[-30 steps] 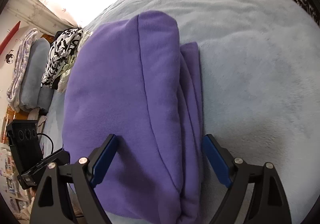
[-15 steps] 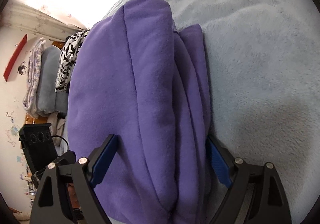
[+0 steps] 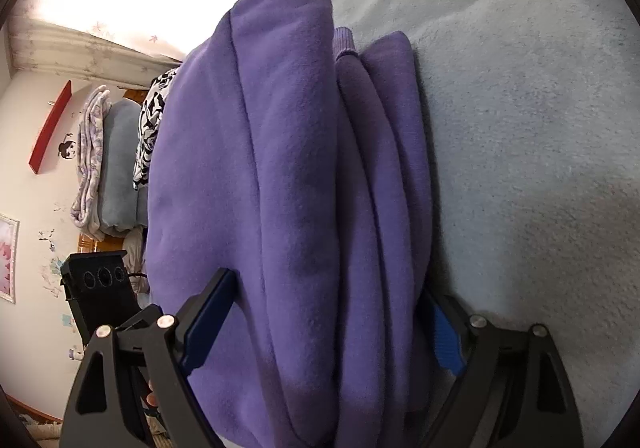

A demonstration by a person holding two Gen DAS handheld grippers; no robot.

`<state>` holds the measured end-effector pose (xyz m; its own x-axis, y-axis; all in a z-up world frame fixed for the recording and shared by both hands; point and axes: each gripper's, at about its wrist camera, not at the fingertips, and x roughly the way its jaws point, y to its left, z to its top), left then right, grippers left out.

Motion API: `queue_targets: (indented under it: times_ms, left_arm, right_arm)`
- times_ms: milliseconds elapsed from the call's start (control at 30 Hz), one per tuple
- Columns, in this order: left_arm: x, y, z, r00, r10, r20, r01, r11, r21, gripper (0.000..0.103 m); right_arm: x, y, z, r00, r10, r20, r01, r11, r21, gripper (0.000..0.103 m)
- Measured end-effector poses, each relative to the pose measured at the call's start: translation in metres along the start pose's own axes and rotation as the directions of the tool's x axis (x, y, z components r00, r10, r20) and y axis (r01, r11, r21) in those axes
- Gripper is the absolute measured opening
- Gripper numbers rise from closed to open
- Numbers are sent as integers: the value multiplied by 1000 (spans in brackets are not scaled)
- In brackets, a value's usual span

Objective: Fold large clothes
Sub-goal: 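Grasp the folded hoodie bundle with both grippers and lift it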

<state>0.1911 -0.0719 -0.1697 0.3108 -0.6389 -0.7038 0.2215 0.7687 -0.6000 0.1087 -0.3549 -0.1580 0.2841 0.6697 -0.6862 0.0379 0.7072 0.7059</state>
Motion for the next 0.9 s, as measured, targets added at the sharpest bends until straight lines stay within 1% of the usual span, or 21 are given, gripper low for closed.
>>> queue_targets:
  times_ms: [33, 100, 133, 167, 200, 267, 433, 500, 667, 733, 900]
  left_arm:
    - [1, -1, 1, 1000, -1, -1, 1, 1000, -2, 102]
    - [2, 0, 2, 1000, -2, -4, 2, 1000, -5, 102]
    - [2, -2, 3, 1000, 0, -3, 0, 1000, -4, 102]
    - [1, 0, 2, 1000, 2, -1, -2, 1000, -1, 102]
    - [1, 0, 1, 1000, 3, 2, -3, 1000, 0, 102]
    - [-2, -3, 1, 1000, 7, 18, -7, 1000, 6, 98]
    - [-14, -8, -1, 998, 24, 55, -26, 999, 44, 86]
    - [-23, -10, -1, 996, 33, 80, -38, 997, 66, 84]
    - [-54, -21, 3, 988, 56, 144, -72, 991, 115, 83]
    - [-65, -22, 4, 987, 56, 152, -74, 990, 118, 83]
    - [-92, -22, 1, 981, 57, 188, -81, 989, 121, 83]
  right_arm:
    - [0, 2, -1, 1000, 3, -1, -3, 1000, -7, 84]
    - [0, 3, -3, 1000, 22, 2, -22, 1000, -5, 69]
    - [-1, 3, -4, 999, 32, 5, -32, 999, -11, 64]
    - [-3, 3, -6, 999, 40, 9, -39, 999, -17, 57]
    - [-4, 5, -8, 999, 45, 16, -44, 999, -22, 54]
    - [-9, 11, -13, 999, 39, 36, -38, 999, -38, 49]
    - [-18, 28, -22, 996, 7, 94, 2, 996, -91, 45]
    - [-22, 33, -24, 994, 7, 112, 4, 995, -101, 43]
    - [-24, 50, -34, 993, 12, 121, 4, 991, -132, 43]
    - [-24, 57, -38, 991, 31, 130, -13, 991, -136, 43]
    - [-25, 77, -47, 988, 36, 149, -10, 986, -169, 43]
